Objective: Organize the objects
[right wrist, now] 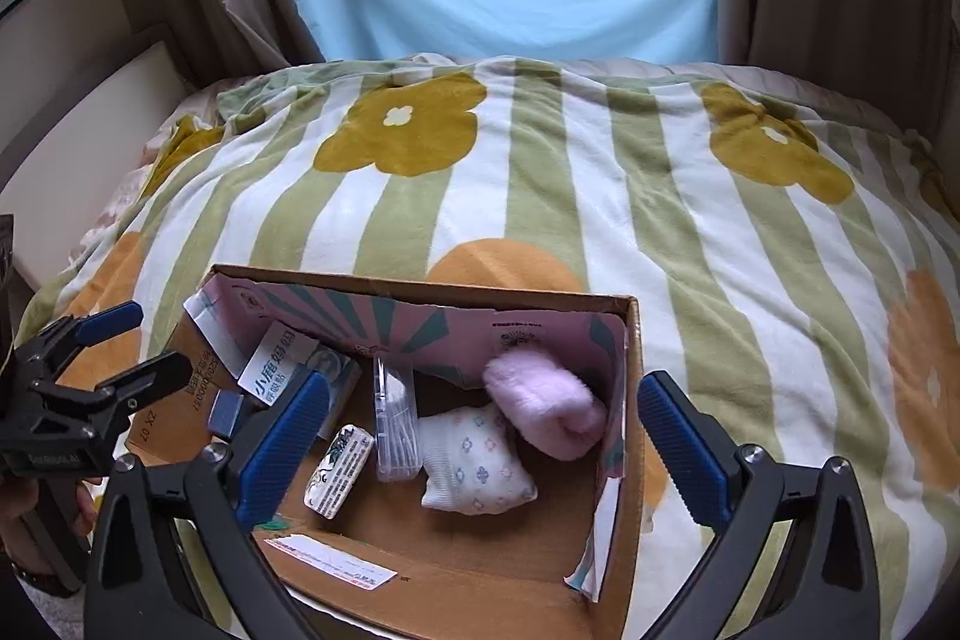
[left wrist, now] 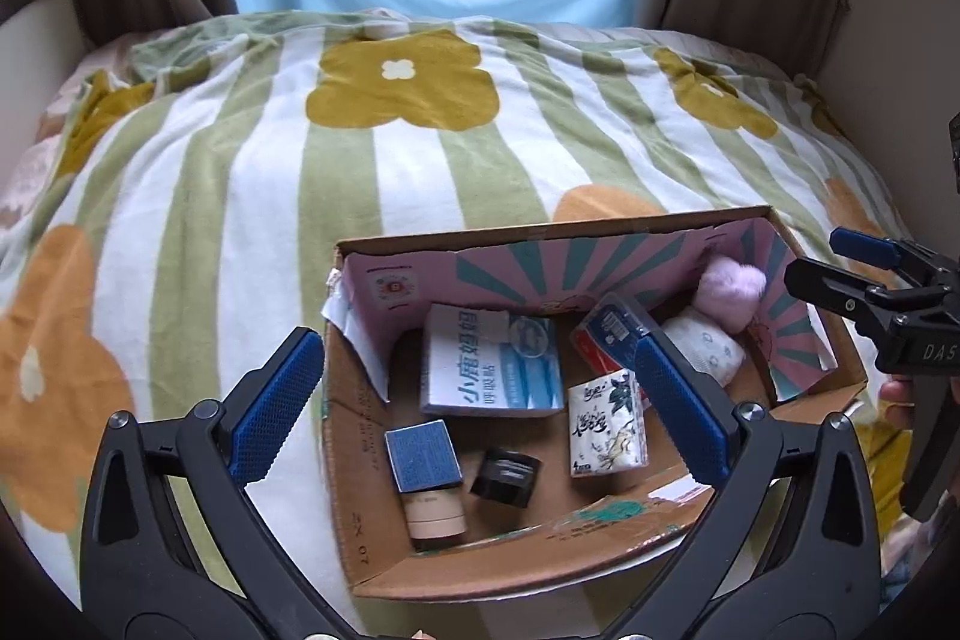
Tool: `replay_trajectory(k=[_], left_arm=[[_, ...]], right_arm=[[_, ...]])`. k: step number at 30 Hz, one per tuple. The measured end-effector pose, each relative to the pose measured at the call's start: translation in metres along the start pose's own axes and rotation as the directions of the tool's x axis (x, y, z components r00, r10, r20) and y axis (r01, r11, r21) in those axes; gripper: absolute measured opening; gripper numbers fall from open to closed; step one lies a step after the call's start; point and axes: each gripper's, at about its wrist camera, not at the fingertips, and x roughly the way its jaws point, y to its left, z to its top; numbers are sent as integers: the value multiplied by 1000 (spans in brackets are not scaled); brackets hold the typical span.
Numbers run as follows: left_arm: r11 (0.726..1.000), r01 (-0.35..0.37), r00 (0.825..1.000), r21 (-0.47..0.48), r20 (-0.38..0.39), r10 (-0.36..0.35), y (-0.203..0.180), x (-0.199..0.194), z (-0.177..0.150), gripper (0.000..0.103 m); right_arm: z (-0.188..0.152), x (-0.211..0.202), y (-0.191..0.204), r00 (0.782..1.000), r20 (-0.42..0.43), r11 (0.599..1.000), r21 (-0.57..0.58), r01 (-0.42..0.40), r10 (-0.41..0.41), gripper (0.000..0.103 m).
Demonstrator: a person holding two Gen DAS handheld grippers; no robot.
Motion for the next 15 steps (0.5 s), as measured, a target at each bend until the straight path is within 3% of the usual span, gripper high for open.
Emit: replay_trajectory(k=[4, 9, 15], left_arm=[[1000, 3, 1000, -9, 17, -3, -3, -10, 1, 103], [999, -34, 995, -21, 90, 36, -4, -41, 8, 103], [998, -70, 988, -8, 140, 70, -17, -97, 15, 103]], right_arm=[[0, -5, 4, 1000, 5, 1000, -8, 20, -20, 103], [3, -23, 11, 999, 23, 999, -15, 47, -47, 103], [6, -75, 22, 989, 114, 996, 5, 89, -89, 103]])
